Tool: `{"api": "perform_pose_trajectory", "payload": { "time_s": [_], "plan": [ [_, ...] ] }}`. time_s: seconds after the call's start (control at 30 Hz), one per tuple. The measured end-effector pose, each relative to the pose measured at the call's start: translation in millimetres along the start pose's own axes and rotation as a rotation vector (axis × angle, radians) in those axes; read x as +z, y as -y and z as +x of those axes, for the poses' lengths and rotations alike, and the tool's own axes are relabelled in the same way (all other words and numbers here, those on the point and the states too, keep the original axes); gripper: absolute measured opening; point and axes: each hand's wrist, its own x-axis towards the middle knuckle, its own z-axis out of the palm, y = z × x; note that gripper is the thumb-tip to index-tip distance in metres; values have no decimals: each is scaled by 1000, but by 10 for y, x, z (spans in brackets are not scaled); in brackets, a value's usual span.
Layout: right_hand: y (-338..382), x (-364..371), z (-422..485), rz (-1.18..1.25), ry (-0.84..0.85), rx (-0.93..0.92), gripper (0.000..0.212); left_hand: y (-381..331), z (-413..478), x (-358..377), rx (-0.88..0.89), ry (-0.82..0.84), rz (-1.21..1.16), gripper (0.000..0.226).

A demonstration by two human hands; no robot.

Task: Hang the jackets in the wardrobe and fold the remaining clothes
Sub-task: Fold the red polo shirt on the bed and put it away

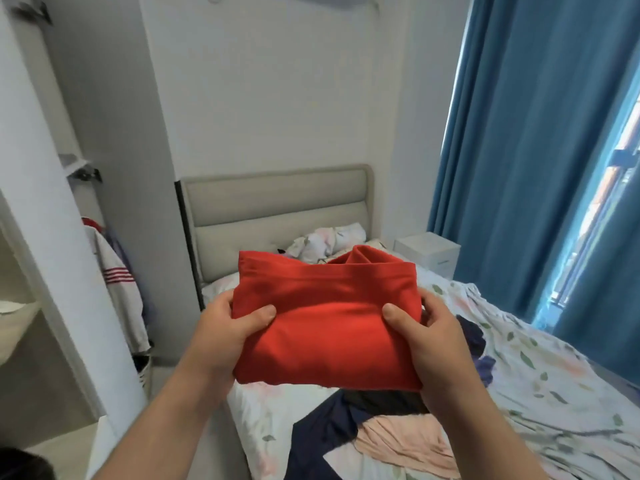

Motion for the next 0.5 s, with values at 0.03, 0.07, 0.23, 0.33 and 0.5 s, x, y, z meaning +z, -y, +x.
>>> {"api": "perform_pose_trajectory", "payload": {
  "time_s": [0.03, 0.07, 0.23, 0.33, 0.5],
  "plan": [
    [50, 87, -33, 6, 25, -11, 31, -92, -86, -87, 20, -36, 3, 51],
    [99, 183, -55, 16, 46, -22, 30, -178, -161, -177, 41, -71, 5, 47],
    [328, 726, -114, 41, 171, -81, 26, -504, -409, -622, 130, -231, 17, 28],
    [416, 1040, -111, 47, 252, -91, 20, -631, -482, -890, 161, -314, -10, 28],
    [478, 1513, -29, 79, 368, -113, 22, -743, -443, -1314, 206, -369, -55, 45]
  ]
}}
